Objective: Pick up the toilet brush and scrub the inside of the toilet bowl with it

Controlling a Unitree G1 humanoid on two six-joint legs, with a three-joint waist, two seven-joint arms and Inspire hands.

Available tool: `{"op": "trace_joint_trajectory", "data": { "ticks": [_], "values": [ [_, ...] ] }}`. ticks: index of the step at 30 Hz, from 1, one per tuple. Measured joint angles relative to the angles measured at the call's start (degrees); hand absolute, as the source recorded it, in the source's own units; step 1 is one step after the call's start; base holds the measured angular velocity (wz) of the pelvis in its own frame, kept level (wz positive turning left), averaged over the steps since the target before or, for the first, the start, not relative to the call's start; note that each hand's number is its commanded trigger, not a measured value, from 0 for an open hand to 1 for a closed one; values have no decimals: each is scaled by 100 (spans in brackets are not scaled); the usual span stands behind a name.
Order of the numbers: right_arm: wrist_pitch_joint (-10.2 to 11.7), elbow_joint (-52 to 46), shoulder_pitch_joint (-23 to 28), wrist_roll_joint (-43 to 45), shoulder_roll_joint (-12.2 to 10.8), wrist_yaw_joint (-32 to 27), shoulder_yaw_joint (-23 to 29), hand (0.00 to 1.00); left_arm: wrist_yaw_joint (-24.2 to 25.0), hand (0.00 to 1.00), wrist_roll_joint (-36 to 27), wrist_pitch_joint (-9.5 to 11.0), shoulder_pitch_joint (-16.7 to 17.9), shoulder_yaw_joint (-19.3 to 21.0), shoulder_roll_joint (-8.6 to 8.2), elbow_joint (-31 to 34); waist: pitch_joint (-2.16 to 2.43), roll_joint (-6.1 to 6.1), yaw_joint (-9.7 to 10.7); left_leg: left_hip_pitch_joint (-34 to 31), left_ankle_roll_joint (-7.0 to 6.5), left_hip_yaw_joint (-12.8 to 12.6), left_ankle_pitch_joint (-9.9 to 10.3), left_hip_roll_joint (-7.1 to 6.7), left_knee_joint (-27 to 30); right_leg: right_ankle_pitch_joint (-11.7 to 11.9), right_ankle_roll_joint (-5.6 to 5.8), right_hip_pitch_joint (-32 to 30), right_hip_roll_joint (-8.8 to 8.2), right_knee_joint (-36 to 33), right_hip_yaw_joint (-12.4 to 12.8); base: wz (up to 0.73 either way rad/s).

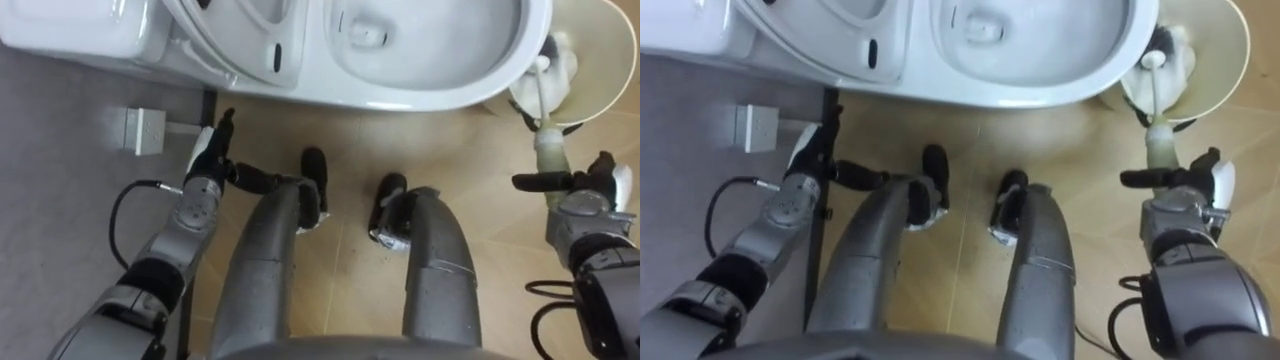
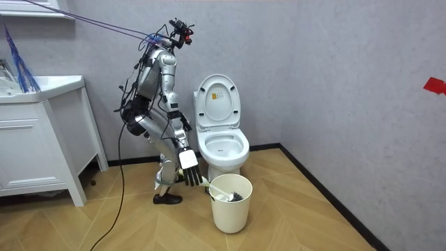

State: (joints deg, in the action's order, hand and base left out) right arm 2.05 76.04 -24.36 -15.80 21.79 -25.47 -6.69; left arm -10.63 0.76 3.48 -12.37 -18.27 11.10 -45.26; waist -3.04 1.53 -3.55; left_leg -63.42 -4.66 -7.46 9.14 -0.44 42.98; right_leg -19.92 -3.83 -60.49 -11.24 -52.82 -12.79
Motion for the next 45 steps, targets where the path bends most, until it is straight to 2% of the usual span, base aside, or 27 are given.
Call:
{"op": "trace_joint_trajectory", "data": {
  "ticks": [4,8,12,18,19,20,21,32,36,42,45],
  "values": [
    [10,-10,-8,41,43,11,-3,0,15,0,2,-2,224,-2,47,178,4,17,-13,-79,-6,13,-5,-12,41,-22,-20,-66,-28,-41,-34,7],
    [4,-33,-1,49,103,32,-91,0,18,0,-4,-18,407,-2,185,368,4,24,-36,-167,-17,25,8,-37,98,-72,-20,-160,-70,-133,-31,5],
    [-8,-63,32,39,176,130,-160,0,38,0,-9,-19,404,-2,232,529,9,33,-126,-278,-20,15,78,-34,286,-149,-31,-258,-91,-317,-5,0],
    [-8,-69,24,37,204,331,-343,0,172,0,-17,-57,432,-3,248,601,10,35,-153,-299,-4,27,159,-45,480,-275,-61,-261,-161,-533,-22,5],
    [-8,-69,23,37,204,344,-343,16,182,0,-18,-57,436,-5,248,615,10,36,-153,-299,0,28,160,-46,482,-277,-64,-261,-165,-539,-25,5],
    [-8,-68,25,36,205,369,-343,62,227,0,-19,-57,445,-6,248,638,10,36,-153,-299,0,29,160,-49,491,-283,-67,-261,-170,-555,-27,3],
    [-9,-66,28,36,208,380,-343,100,241,0,-18,-59,452,-7,248,652,10,36,-151,-302,-1,30,161,-54,512,-294,-71,-265,-179,-583,-25,0],
    [-19,-189,54,-219,337,436,-389,100,295,0,-173,-98,495,-1,345,926,21,53,-216,-560,25,54,209,-15,790,-329,-108,-504,-176,-824,-20,0],
    [-7,-169,148,-538,391,445,-389,100,355,0,-350,-97,563,1,346,927,29,66,-274,-557,24,82,208,-23,804,-330,-108,-473,-178,-825,-51,1],
    [70,-171,244,-890,401,453,-383,100,352,0,-507,-101,671,-8,343,988,64,122,-285,-549,31,181,211,-21,835,-339,-112,-380,-173,-791,-159,3],
    [92,-167,262,-941,397,501,-382,100,357,0,-508,-107,758,-8,342,1054,63,143,-294,-391,33,192,209,-25,769,-333,-105,-211,-167,-709,-177,0]
  ]
}}
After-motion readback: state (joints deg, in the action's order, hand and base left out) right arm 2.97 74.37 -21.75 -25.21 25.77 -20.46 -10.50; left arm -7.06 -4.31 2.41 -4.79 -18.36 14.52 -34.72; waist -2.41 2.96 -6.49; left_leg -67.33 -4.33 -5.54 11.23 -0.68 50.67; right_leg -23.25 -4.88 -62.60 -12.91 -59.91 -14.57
